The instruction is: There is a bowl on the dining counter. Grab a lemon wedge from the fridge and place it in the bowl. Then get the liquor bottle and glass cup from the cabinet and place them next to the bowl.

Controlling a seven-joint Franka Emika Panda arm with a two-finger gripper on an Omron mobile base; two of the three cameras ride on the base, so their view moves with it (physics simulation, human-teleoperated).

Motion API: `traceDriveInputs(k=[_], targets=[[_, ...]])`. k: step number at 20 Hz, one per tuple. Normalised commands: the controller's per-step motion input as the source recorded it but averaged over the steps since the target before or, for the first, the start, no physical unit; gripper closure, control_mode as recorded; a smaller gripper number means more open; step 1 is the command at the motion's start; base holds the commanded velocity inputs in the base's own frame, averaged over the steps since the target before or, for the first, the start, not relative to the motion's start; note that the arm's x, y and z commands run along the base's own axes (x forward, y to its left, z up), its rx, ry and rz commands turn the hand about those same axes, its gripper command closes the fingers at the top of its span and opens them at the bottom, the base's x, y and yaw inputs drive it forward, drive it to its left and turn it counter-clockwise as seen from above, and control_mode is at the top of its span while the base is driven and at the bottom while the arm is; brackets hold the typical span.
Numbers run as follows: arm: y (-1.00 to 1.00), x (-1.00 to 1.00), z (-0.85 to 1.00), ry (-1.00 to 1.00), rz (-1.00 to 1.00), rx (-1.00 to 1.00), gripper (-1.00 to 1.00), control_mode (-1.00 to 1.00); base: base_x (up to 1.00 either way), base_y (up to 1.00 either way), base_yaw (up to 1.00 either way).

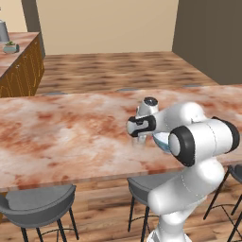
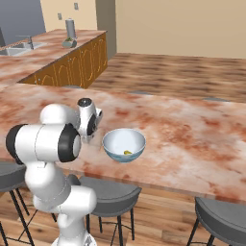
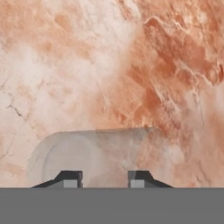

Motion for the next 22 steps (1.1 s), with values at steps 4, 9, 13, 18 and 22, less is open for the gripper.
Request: traceDriveInputs(k=[4,9,13,18,22], targets=[[0.03,-0.42,-0.38,-0.04,0.00,0.00,1.00,-1.00,0.00,0.00,0.00],[0.00,-0.77,-0.28,-0.09,0.00,0.00,1.00,-1.00,0.00,0.00,0.00],[0.00,-0.25,-0.20,-0.12,0.00,0.00,1.00,-1.00,0.00,0.00,0.00],[0.03,0.00,0.12,-0.03,-0.01,0.00,-1.00,-1.00,0.00,0.00,0.00],[0.02,0.00,0.60,0.00,0.00,0.00,-1.00,-1.00,0.00,0.00,0.00]])
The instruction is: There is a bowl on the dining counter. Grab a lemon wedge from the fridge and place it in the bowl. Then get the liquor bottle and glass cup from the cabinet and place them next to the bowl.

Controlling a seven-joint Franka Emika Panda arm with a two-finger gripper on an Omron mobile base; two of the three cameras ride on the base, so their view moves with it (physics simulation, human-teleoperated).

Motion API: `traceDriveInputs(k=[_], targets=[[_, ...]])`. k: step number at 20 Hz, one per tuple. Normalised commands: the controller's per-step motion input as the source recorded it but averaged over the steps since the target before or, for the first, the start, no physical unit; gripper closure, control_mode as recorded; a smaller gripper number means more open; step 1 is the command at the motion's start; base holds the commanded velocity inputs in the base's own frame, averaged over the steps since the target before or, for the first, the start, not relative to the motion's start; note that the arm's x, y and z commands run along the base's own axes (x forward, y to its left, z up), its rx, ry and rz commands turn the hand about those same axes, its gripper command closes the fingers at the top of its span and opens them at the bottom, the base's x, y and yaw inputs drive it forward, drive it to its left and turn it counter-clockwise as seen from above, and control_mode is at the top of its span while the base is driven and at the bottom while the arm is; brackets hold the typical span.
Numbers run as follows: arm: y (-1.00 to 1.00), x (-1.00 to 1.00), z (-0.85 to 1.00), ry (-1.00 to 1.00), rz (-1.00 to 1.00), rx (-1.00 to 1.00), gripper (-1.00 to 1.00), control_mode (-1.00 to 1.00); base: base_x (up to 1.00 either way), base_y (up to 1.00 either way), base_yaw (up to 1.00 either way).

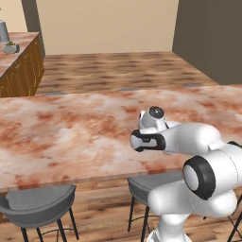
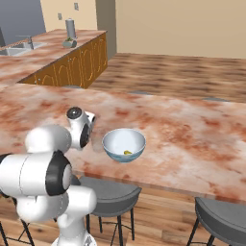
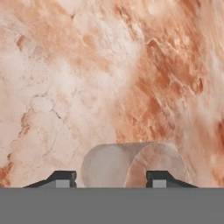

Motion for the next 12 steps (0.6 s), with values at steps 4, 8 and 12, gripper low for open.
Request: traceDriveInputs(k=[4,8,12], targets=[[0.00,-0.08,0.82,0.00,0.00,0.00,-1.00,-1.00,0.00,0.00,0.00],[0.00,-0.37,0.81,0.00,0.00,0.00,-1.00,-1.00,0.00,0.00,0.00],[0.00,-0.61,0.85,0.00,0.00,0.00,-1.00,-1.00,0.00,0.00,0.00]])
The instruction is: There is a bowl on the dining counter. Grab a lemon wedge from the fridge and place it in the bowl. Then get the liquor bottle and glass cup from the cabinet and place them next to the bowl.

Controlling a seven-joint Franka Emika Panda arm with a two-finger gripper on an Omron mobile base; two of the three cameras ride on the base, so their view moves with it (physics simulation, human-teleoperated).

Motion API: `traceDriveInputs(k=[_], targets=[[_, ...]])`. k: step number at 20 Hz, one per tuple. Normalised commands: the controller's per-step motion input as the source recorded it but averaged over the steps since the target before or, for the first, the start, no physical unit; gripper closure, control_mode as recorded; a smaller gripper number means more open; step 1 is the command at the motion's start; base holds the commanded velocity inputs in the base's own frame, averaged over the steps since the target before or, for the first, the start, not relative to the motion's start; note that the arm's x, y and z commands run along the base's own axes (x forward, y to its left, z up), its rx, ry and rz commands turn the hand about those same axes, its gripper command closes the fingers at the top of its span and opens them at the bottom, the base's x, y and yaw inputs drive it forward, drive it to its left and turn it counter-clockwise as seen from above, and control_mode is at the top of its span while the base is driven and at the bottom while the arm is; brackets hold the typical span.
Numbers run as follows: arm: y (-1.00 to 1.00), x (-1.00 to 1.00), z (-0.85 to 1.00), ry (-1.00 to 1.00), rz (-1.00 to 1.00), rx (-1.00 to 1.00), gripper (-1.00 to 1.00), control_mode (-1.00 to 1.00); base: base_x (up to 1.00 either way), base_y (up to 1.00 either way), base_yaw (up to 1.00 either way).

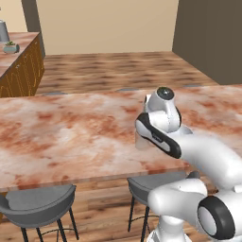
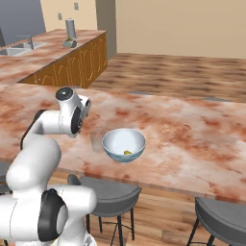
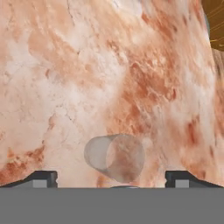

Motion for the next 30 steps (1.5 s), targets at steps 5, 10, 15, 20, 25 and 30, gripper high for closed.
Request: traceDriveInputs(k=[5,10,15,20,25,30], targets=[[-0.03,-0.70,0.83,0.00,0.00,-0.01,-1.00,-1.00,0.00,0.00,0.00],[-0.24,-0.79,0.67,0.00,0.00,-0.05,-1.00,-1.00,0.00,0.00,0.00],[-0.29,-0.77,0.68,-0.01,0.00,-0.05,-1.00,-1.00,0.00,0.00,0.00],[-0.18,-0.44,0.32,-0.07,0.01,-0.02,-1.00,-1.00,0.00,0.00,0.00],[-0.21,-0.09,0.11,-0.07,0.00,0.00,-1.00,-1.00,0.00,0.00,0.00],[-0.21,0.00,0.09,-0.09,0.03,0.00,-1.00,-1.00,0.00,0.00,0.00]])
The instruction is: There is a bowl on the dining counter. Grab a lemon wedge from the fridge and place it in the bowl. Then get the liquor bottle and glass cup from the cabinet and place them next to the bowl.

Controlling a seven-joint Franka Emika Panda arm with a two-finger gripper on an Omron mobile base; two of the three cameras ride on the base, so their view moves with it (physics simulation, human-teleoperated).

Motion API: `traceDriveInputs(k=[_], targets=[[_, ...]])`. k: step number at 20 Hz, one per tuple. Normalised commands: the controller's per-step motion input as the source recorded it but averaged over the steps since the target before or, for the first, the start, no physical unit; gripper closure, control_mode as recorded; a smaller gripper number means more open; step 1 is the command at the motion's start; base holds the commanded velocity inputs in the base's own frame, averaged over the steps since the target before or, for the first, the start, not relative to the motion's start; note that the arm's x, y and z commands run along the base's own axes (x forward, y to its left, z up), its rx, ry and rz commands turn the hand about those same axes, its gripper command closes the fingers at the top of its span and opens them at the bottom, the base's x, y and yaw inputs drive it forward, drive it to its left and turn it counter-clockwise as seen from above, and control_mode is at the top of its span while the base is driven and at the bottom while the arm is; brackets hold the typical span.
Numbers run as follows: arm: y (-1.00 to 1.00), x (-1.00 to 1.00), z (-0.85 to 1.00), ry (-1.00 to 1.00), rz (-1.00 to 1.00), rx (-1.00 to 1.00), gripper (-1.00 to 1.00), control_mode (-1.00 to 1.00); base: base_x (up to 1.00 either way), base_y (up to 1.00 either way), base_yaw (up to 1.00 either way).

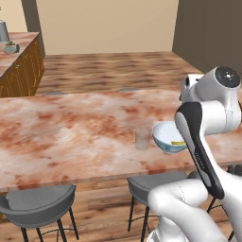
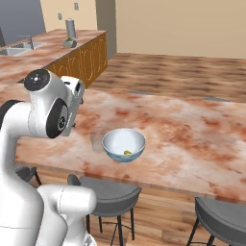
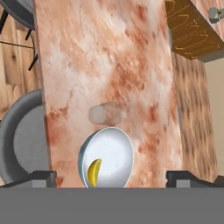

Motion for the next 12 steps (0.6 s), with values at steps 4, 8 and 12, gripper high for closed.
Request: traceDriveInputs(k=[4,8,12], targets=[[-0.08,-0.17,0.00,-0.08,0.02,0.00,-1.00,-1.00,0.00,0.00,0.00],[0.00,-0.54,0.00,-0.13,0.00,0.00,-1.00,-1.00,0.00,0.00,0.00],[0.00,-0.76,0.00,-0.16,0.00,0.00,-1.00,-1.00,0.00,0.00,0.00]])
